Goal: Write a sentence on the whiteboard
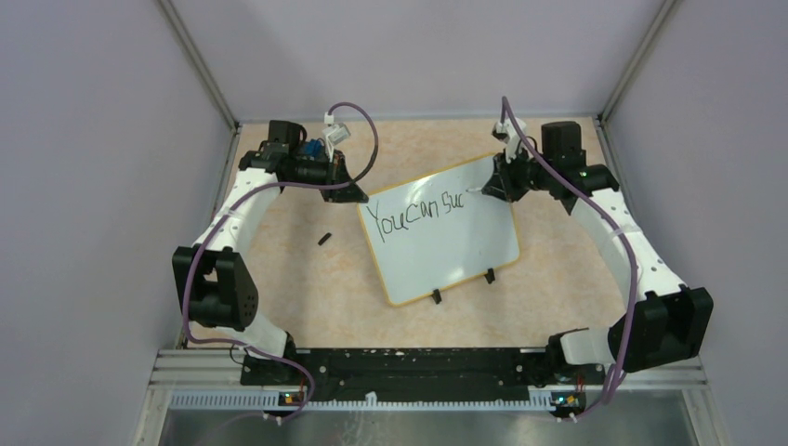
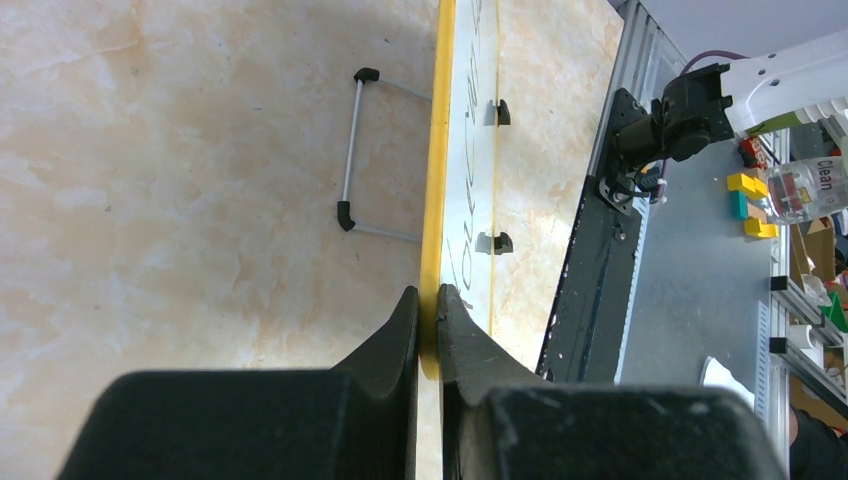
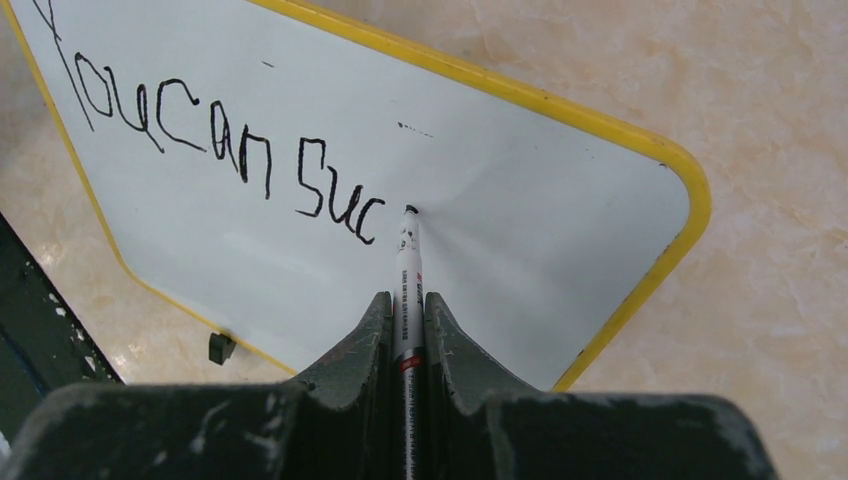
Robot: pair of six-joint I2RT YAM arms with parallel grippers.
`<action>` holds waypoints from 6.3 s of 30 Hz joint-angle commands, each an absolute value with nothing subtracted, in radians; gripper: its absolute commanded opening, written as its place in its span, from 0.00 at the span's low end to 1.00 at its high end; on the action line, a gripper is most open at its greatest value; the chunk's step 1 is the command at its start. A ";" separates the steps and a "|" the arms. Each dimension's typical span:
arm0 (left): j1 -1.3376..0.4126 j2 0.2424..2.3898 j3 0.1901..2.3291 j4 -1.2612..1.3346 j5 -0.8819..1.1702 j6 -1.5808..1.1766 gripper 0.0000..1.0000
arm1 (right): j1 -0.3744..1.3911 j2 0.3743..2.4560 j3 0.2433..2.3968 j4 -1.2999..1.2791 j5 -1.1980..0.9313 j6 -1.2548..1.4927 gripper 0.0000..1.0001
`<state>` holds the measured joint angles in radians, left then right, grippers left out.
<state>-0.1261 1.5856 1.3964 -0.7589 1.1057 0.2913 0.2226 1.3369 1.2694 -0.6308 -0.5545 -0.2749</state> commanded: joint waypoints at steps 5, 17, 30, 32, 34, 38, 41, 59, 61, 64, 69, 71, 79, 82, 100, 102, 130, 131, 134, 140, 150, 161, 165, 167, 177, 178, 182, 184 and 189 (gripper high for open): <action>-0.152 1.565 1.380 -0.768 1.102 0.326 0.00 | 0.240 1.331 1.236 -0.597 -0.554 -0.282 0.00; -0.153 1.566 1.382 -0.767 1.103 0.323 0.00 | 0.240 1.276 1.178 -0.626 -0.528 -0.303 0.00; -0.156 1.566 1.380 -0.767 1.103 0.323 0.00 | 0.203 1.260 1.262 -0.669 -0.551 -0.317 0.00; -0.158 1.568 1.382 -0.767 1.103 0.324 0.00 | 0.204 1.257 1.268 -0.666 -0.544 -0.316 0.00; -0.159 1.569 1.381 -0.767 1.104 0.324 0.00 | 0.203 1.263 1.273 -0.662 -0.542 -0.314 0.00; -0.160 1.569 1.381 -0.767 1.102 0.324 0.00 | 0.204 1.279 1.273 -0.649 -0.545 -0.310 0.00; -0.160 1.566 1.380 -0.767 1.100 0.325 0.00 | 0.205 1.292 1.272 -0.644 -0.546 -0.313 0.00; -0.161 1.569 1.380 -0.765 1.101 0.322 0.00 | 0.203 1.308 1.279 -0.631 -0.453 -0.322 0.00; -0.161 1.568 1.379 -0.765 1.100 0.323 0.00 | 0.202 1.310 1.289 -0.625 -0.451 -0.314 0.00; -0.161 1.565 1.379 -0.765 1.098 0.325 0.00 | 0.203 1.312 1.298 -0.621 -0.456 -0.306 0.00; -0.161 1.564 1.378 -0.765 1.098 0.325 0.00 | 0.202 1.319 1.297 -0.619 -0.474 -0.303 0.00; -0.161 1.566 1.379 -0.766 1.101 0.326 0.00 | 0.203 1.319 1.296 -0.617 -0.484 -0.301 0.00; -0.162 1.567 1.379 -0.766 1.101 0.328 0.00 | 0.204 1.325 1.295 -0.611 -0.528 -0.288 0.00; -0.161 1.567 1.378 -0.765 1.099 0.328 0.00 | 0.205 1.327 1.290 -0.617 -0.532 -0.292 0.00; -0.161 1.568 1.376 -0.767 1.098 0.327 0.00 | 0.210 1.300 1.220 -0.662 -0.509 -0.334 0.00; -0.161 1.568 1.377 -0.766 1.099 0.326 0.00 | 0.210 1.298 1.222 -0.669 -0.504 -0.338 0.00; -0.165 1.565 1.374 -0.766 1.098 0.324 0.00 | 0.183 1.265 1.311 -0.708 -0.477 -0.347 0.00; -0.166 1.564 1.375 -0.765 1.097 0.324 0.00 | 0.183 1.268 1.311 -0.706 -0.476 -0.348 0.00; -0.166 1.564 1.375 -0.766 1.098 0.324 0.00 | 0.183 1.278 1.305 -0.702 -0.477 -0.347 0.00; -0.166 1.565 1.373 -0.766 1.095 0.324 0.00 | 0.183 1.295 1.281 -0.680 -0.482 -0.347 0.00; -0.166 1.562 1.369 -0.762 1.094 0.324 0.00 | 0.181 1.315 1.284 -0.674 -0.446 -0.351 0.00; -0.166 1.565 1.372 -0.761 1.097 0.322 0.00 | 0.150 1.312 1.308 -0.678 -0.433 -0.354 0.00; -0.166 1.566 1.371 -0.761 1.094 0.322 0.00 | 0.151 1.316 1.314 -0.664 -0.452 -0.340 0.00; -0.166 1.566 1.372 -0.761 1.095 0.322 0.00 | 0.151 1.320 1.319 -0.660 -0.459 -0.336 0.00; -0.166 1.566 1.376 -0.761 1.096 0.324 0.00 | 0.151 1.327 1.325 -0.636 -0.501 -0.313 0.00; -0.166 1.566 1.376 -0.761 1.095 0.324 0.00 | 0.152 1.326 1.326 -0.635 -0.505 -0.312 0.00; -0.166 1.566 1.374 -0.761 1.096 0.324 0.00 | 0.157 1.332 1.326 -0.647 -0.517 -0.317 0.00; -0.166 1.566 1.372 -0.761 1.095 0.324 0.00 | 0.168 1.329 1.317 -0.652 -0.520 -0.322 0.00; -0.166 1.564 1.370 -0.762 1.095 0.325 0.00 | 0.190 1.328 1.297 -0.666 -0.511 -0.336 0.00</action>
<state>-0.1394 1.5791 1.3911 -0.7536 1.0985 0.2909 0.1722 1.3201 1.2785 -0.6819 -0.4984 -0.3210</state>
